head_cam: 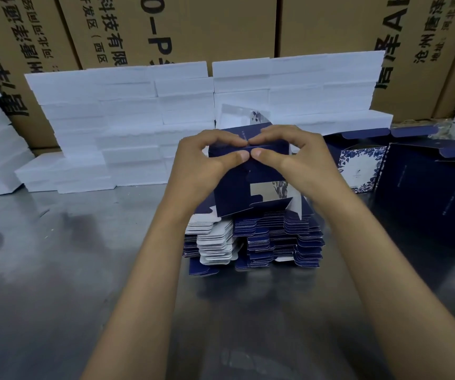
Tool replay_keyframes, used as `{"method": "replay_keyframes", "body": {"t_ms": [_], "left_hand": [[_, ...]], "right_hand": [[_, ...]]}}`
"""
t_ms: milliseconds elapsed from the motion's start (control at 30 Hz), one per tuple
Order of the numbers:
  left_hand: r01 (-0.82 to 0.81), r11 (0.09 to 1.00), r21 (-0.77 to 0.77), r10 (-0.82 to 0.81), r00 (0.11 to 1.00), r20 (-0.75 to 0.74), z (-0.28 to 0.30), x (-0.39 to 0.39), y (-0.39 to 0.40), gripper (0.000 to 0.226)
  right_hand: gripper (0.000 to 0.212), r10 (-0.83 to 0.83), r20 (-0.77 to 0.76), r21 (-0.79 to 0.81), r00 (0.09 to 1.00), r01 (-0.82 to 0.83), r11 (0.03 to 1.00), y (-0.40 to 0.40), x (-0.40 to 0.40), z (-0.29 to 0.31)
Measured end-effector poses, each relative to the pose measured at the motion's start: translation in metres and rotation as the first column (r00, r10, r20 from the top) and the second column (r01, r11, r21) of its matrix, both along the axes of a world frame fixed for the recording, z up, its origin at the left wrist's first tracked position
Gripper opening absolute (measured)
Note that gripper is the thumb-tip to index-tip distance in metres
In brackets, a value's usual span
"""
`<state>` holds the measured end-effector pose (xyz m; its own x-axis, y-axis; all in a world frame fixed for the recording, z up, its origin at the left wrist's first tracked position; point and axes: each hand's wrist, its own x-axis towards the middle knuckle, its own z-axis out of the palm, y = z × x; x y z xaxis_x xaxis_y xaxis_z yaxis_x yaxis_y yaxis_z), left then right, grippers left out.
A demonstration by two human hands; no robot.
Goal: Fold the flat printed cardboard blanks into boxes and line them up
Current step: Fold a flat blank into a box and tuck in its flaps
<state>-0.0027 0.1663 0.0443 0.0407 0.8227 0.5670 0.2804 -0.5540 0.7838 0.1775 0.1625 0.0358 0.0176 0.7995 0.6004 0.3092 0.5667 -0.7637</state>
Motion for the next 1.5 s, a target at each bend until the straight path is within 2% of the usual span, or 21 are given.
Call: {"method": "replay_keyframes", "body": {"t_ms": [100,233,367,500,633,900,1033,1133,1200,1300,1367,1433,1500], "left_hand": [[0.035,0.999,-0.006,-0.035,0.999,0.025,-0.002,-0.001,0.000,0.014],[-0.007,0.996,0.090,0.006,1.000,0.009,-0.006,0.012,0.000,0.016],[-0.035,0.991,0.130,0.034,0.999,0.014,-0.009,0.017,0.001,0.025],[-0.004,0.999,0.047,0.003,1.000,0.018,-0.007,0.010,0.000,0.019],[0.002,1.000,0.004,-0.002,0.991,0.132,-0.008,0.006,0.001,0.019],[0.008,1.000,-0.014,-0.007,0.996,0.091,-0.003,-0.007,0.000,0.021],[-0.007,1.000,-0.005,0.007,1.000,0.003,0.000,-0.007,-0.003,0.022],[0.132,0.991,-0.002,-0.131,0.984,-0.119,0.007,-0.012,-0.006,0.034],[0.159,0.986,-0.048,-0.167,0.940,-0.299,0.009,-0.007,-0.009,0.042],[0.022,1.000,-0.001,-0.018,0.802,-0.598,-0.003,0.012,-0.008,0.057],[-0.019,0.992,0.123,0.092,0.776,-0.623,-0.013,0.020,-0.005,0.058],[-0.033,0.974,0.226,0.160,0.806,-0.570,-0.018,0.020,0.002,0.052],[-0.052,0.957,0.284,0.195,0.843,-0.501,-0.021,0.015,0.010,0.046]], "right_hand": [[0.018,0.020,0.028,-0.024,0.999,-0.020,1.000,0.001,0.002,0.000],[0.014,-0.006,-0.065,-0.035,0.998,0.004,0.999,0.004,0.001,-0.003],[0.011,-0.010,-0.078,-0.060,0.997,0.005,0.998,0.003,0.007,0.001],[0.018,0.041,-0.061,-0.099,0.997,-0.047,0.994,0.002,0.017,0.003],[0.018,0.001,-0.126,-0.081,0.992,-0.012,0.997,0.003,0.013,-0.001],[0.019,0.098,-0.139,-0.114,0.985,-0.114,0.987,0.002,0.024,0.000],[0.021,0.113,-0.165,-0.124,0.980,-0.135,0.983,0.003,0.026,-0.001],[0.025,0.095,-0.186,-0.151,0.978,-0.124,0.981,0.004,0.029,-0.002],[0.028,0.064,-0.180,-0.150,0.981,-0.092,0.984,0.004,0.027,-0.001],[0.032,0.036,-0.145,-0.177,0.989,-0.062,0.982,0.004,0.025,-0.004],[0.031,0.012,-0.151,-0.207,0.989,-0.044,0.977,0.005,0.024,-0.004],[0.031,0.033,-0.286,-0.246,0.958,-0.107,0.963,0.006,0.028,-0.001],[0.038,0.116,-0.438,-0.272,0.891,-0.255,0.928,0.006,0.035,0.001]]}}
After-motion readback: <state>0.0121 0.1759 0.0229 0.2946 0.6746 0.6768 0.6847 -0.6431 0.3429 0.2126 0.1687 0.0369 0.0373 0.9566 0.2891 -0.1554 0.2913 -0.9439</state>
